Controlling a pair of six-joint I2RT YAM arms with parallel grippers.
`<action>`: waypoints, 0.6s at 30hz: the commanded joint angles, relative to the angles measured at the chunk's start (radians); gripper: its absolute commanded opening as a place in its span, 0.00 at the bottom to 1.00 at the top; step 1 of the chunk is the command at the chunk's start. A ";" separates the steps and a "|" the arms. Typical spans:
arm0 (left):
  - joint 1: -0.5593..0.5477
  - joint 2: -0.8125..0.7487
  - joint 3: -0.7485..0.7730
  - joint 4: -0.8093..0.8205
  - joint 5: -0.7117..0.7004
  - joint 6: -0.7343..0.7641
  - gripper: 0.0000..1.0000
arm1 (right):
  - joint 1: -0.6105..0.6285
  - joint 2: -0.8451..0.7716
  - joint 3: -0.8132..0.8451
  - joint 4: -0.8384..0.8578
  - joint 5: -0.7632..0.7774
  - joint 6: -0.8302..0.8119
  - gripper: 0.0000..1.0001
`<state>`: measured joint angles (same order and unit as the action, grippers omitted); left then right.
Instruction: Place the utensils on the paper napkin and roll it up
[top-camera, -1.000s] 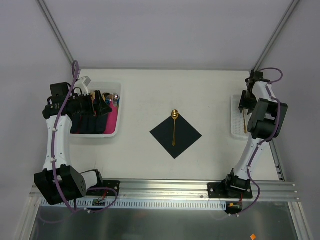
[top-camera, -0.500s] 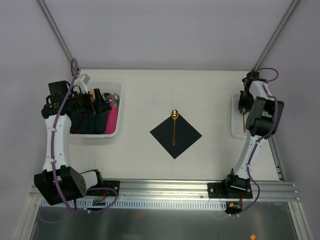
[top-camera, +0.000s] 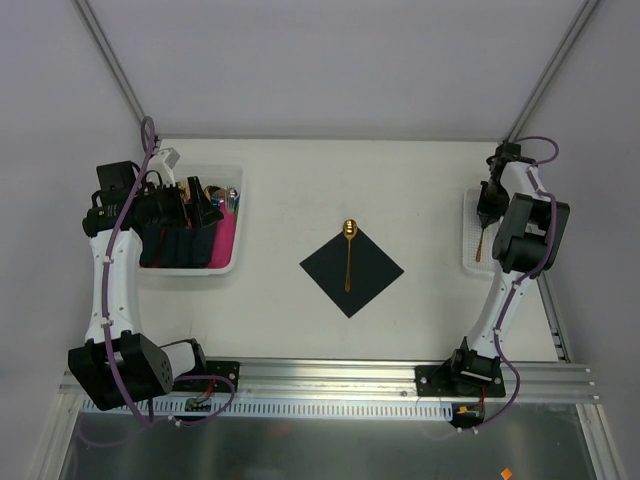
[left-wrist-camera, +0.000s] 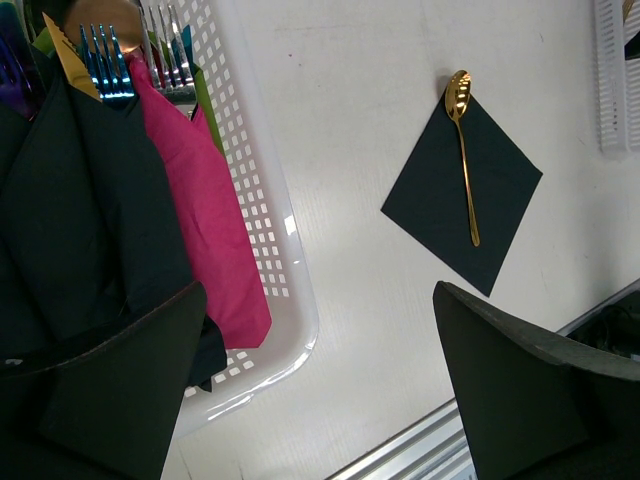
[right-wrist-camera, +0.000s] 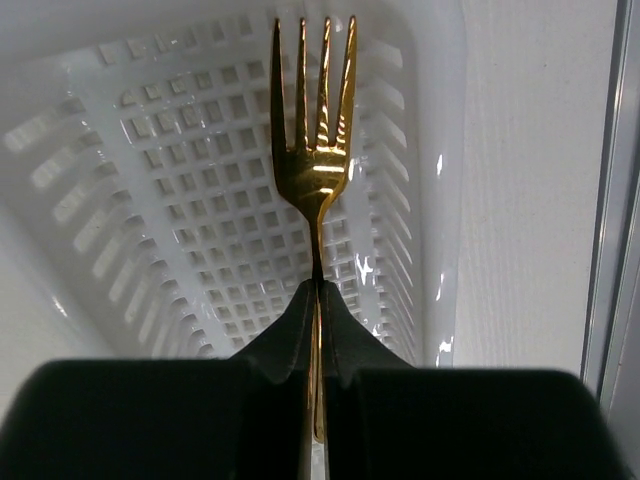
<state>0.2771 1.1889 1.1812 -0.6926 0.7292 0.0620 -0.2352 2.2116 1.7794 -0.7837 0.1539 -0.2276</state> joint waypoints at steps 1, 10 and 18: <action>0.011 -0.028 0.028 0.013 0.016 -0.010 0.99 | -0.010 -0.067 0.023 -0.025 -0.045 0.010 0.00; 0.011 -0.020 0.043 0.013 -0.031 -0.037 0.99 | -0.001 -0.216 0.018 -0.043 -0.057 0.062 0.00; 0.011 -0.023 0.052 0.013 -0.068 -0.037 0.99 | 0.131 -0.495 -0.058 -0.043 -0.143 0.138 0.00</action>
<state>0.2771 1.1858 1.1927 -0.6922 0.6804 0.0360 -0.1890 1.8629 1.7580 -0.8108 0.0856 -0.1394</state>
